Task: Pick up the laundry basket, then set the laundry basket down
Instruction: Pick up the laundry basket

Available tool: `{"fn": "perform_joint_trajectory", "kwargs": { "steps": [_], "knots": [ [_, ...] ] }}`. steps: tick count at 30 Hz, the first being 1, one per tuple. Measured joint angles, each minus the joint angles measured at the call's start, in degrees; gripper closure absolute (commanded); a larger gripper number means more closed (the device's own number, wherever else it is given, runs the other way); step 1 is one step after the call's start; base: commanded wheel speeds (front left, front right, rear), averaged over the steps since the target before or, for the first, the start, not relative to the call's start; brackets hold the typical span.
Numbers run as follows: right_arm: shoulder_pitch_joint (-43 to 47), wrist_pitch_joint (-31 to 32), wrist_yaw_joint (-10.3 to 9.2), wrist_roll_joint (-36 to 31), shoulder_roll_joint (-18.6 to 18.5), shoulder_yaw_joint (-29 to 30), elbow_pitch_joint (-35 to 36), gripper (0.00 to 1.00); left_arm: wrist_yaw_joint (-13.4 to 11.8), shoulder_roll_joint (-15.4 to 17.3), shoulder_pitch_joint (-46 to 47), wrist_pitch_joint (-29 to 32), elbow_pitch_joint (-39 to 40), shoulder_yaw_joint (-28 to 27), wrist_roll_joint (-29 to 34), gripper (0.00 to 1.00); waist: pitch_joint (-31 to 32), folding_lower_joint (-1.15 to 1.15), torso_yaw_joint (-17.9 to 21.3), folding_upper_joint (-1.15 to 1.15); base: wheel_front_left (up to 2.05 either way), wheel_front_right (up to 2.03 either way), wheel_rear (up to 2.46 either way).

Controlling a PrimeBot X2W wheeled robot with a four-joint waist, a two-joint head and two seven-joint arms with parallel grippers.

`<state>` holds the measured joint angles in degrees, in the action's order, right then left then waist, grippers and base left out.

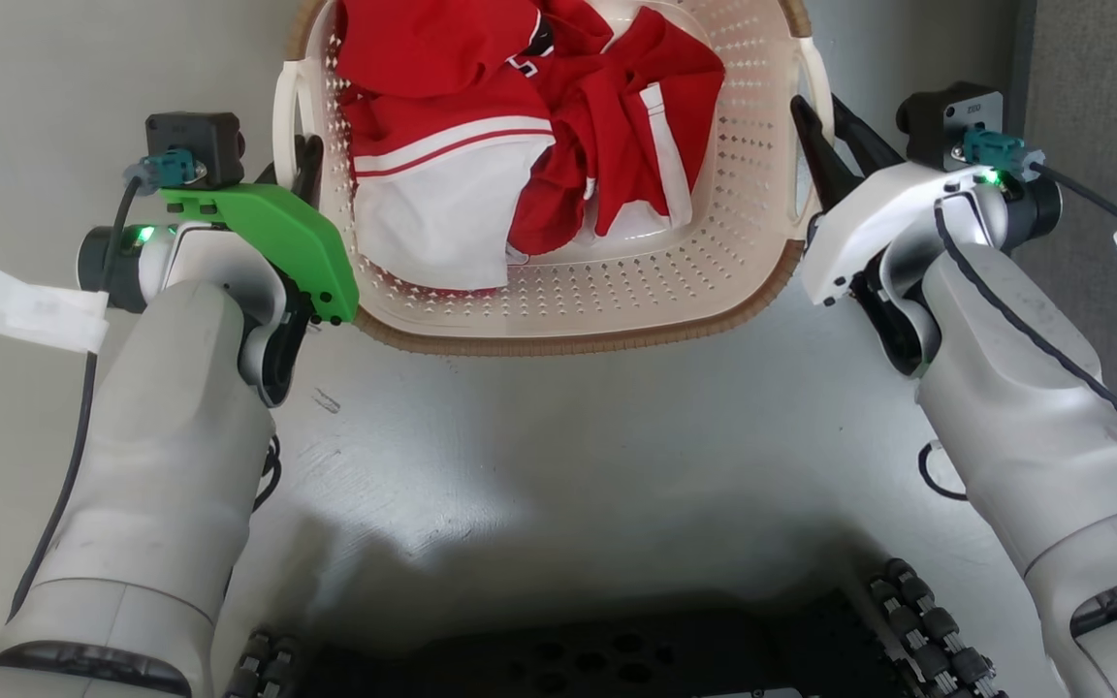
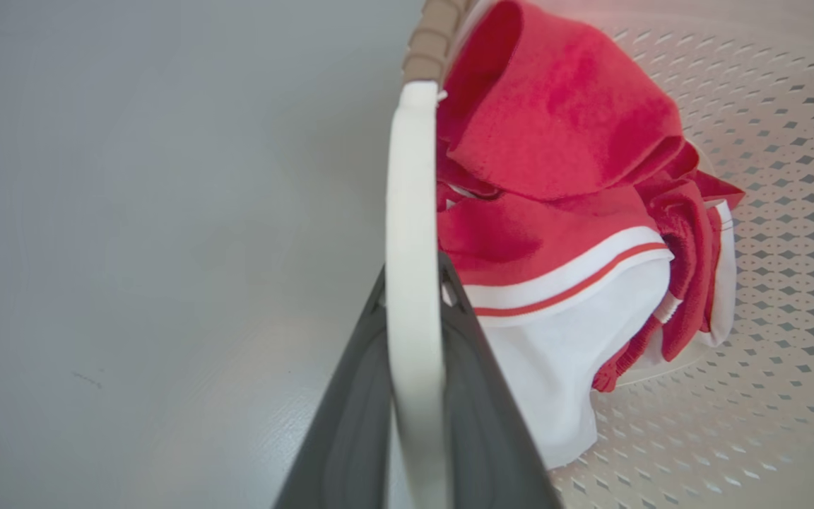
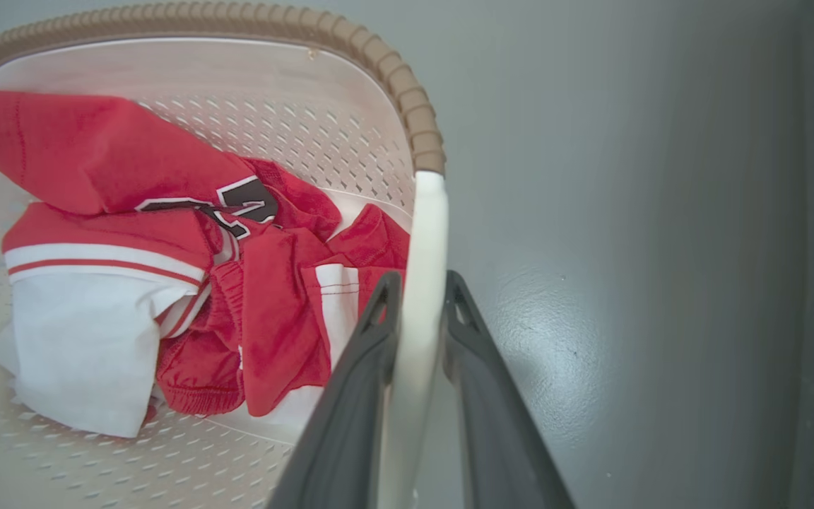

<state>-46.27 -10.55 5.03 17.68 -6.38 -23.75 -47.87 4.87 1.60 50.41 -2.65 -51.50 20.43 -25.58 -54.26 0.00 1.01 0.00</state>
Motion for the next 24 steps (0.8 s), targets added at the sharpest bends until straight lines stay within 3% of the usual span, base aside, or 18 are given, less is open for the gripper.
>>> {"fn": "perform_joint_trajectory", "kwargs": {
  "steps": [24],
  "knots": [
    [-1.0,0.0,1.56,0.8,1.4,-1.7,-9.3,1.00,0.7,-1.9,0.6,-1.3,-10.6,1.8,-1.9,1.00,7.9,0.00,-0.6,0.00,0.00,0.00,0.00]
  ]
}}
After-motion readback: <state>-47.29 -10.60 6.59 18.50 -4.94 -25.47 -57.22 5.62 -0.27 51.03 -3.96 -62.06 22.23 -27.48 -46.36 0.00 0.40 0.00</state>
